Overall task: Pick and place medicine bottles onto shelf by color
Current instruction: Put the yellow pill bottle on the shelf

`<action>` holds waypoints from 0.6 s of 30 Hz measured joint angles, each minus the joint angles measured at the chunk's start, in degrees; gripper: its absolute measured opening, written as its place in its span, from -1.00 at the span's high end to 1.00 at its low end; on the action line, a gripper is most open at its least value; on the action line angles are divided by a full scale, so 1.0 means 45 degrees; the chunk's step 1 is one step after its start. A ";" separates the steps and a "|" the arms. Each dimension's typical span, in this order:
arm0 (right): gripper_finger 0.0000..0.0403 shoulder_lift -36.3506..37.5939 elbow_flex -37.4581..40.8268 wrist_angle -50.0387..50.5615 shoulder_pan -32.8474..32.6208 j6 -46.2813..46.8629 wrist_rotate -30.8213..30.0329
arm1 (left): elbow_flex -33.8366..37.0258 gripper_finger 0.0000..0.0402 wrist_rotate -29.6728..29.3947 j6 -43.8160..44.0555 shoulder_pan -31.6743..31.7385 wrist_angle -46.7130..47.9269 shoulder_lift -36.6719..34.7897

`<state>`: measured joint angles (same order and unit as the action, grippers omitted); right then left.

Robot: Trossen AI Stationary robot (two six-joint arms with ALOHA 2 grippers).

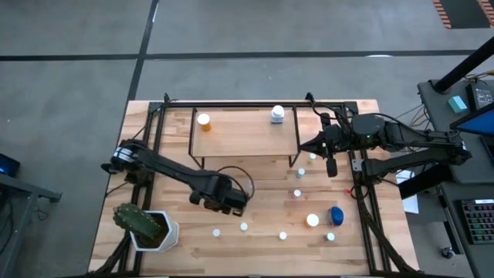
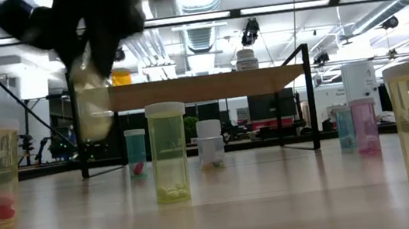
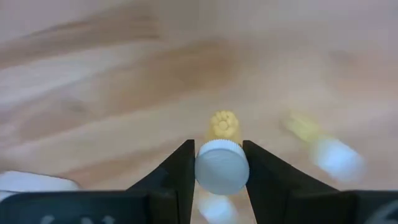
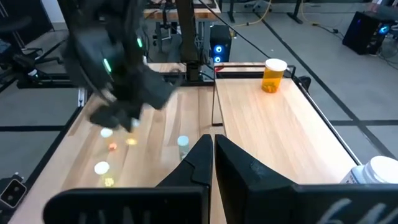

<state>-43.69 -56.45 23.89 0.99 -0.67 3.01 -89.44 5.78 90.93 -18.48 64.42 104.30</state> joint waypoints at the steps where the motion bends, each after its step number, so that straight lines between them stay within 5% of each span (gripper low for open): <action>1: 0.96 -0.0004 0.0000 -0.0015 0.0000 0.0000 -0.0001 | -0.0632 0.52 0.0051 -0.0312 0.0000 0.0035 -0.0046; 10: 0.96 -0.0004 0.0000 -0.0033 0.0005 0.0015 -0.0015 | -0.5588 0.53 -0.0073 -0.4738 0.0956 0.0398 -0.0126; 15: 0.96 -0.0043 0.0000 -0.0040 0.0005 0.0245 -0.0152 | -0.6905 0.53 -0.0281 -0.7519 0.2144 0.2546 -0.0108; 18: 0.96 -0.0102 0.0000 -0.0044 0.0005 0.0581 -0.0769 | -0.7549 0.53 -0.1543 -0.9065 0.2913 0.5190 -0.0145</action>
<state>-44.15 -56.45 23.70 1.02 1.95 -0.45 -123.41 -1.17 50.13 -5.37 87.77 103.64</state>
